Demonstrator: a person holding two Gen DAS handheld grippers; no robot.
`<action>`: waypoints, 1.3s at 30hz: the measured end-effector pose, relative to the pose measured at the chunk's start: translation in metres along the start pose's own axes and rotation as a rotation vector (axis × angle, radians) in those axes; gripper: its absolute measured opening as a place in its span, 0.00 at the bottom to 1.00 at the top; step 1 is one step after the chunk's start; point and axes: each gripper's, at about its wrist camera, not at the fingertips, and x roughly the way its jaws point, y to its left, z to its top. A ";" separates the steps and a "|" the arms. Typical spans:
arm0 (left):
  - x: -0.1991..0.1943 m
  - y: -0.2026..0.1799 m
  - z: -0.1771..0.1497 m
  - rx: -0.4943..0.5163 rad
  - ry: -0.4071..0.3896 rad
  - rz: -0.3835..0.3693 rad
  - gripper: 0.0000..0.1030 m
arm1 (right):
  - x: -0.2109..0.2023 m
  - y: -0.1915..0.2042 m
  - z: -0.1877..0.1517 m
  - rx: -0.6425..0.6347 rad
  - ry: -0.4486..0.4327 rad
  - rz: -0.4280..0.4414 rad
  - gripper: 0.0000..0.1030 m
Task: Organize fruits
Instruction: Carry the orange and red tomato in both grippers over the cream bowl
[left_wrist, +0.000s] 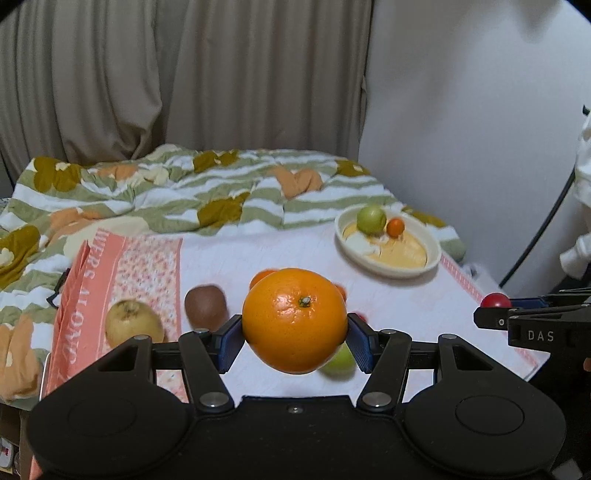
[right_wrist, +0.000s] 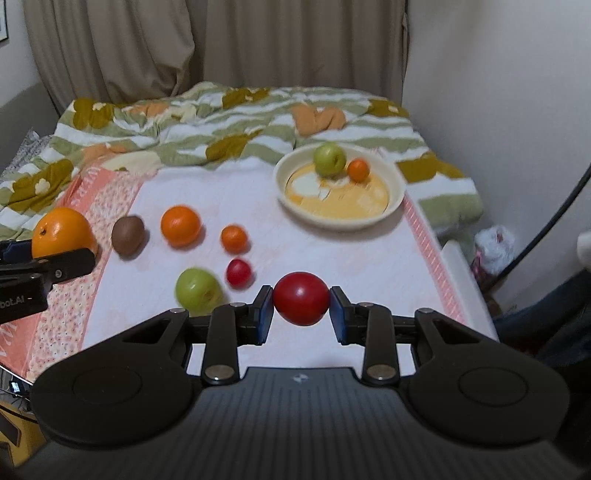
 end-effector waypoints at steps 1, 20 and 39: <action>-0.001 -0.005 0.003 -0.006 -0.009 0.007 0.61 | -0.001 -0.008 0.004 -0.010 -0.007 0.009 0.46; 0.053 -0.123 0.065 -0.158 -0.078 0.139 0.61 | 0.051 -0.140 0.095 -0.191 -0.070 0.176 0.46; 0.208 -0.142 0.105 -0.070 0.065 0.089 0.61 | 0.155 -0.172 0.146 -0.139 0.006 0.113 0.46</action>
